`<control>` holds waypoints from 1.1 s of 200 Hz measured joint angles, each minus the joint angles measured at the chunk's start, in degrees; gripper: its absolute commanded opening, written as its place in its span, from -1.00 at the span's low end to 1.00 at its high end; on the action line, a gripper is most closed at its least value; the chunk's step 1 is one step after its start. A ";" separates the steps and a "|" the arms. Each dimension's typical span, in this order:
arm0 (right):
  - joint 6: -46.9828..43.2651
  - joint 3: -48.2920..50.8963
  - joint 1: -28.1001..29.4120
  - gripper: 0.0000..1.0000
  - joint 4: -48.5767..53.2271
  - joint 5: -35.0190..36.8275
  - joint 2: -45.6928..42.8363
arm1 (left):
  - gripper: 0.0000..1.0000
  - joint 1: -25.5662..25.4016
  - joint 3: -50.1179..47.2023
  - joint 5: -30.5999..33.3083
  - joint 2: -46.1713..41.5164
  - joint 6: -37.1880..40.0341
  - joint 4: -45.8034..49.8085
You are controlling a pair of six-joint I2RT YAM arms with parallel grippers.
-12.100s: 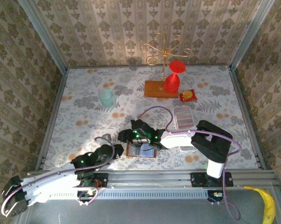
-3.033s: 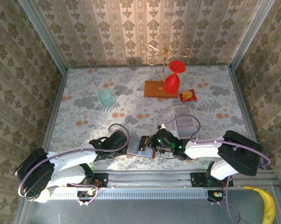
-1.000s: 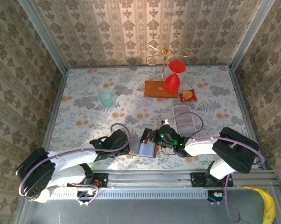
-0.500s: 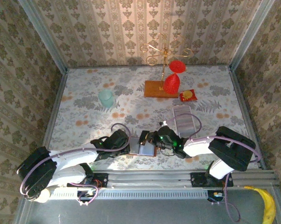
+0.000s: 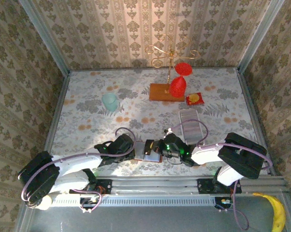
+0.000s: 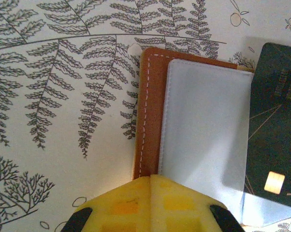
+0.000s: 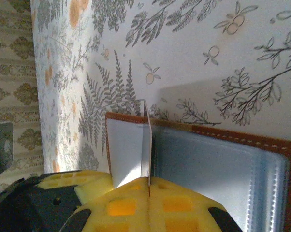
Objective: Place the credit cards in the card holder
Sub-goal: Insert the credit card into the card slot.
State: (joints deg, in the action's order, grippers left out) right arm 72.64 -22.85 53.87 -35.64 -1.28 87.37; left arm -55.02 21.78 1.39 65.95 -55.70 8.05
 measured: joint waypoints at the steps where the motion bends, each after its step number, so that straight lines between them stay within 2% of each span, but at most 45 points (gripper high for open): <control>1: -0.02 0.00 0.02 -1.00 0.00 -0.04 0.00 | -1.00 0.00 0.00 0.02 0.00 0.00 0.00; 59: 0.02 0.00 1.05 -1.00 0.33 -2.16 0.00 | -1.00 0.00 0.00 0.07 0.00 0.00 0.00; 134: 1.11 -1.11 1.18 -1.00 6.69 -2.67 -1.42 | -1.00 0.00 0.00 0.07 0.00 0.00 0.00; 220: 0.87 -2.89 1.49 -1.00 5.70 -3.93 0.66 | -1.00 0.00 0.00 0.07 0.11 0.00 -0.04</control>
State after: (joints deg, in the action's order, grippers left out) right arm 73.52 -25.74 55.35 -29.93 -5.21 88.03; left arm -55.02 21.78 1.45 66.06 -55.70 8.01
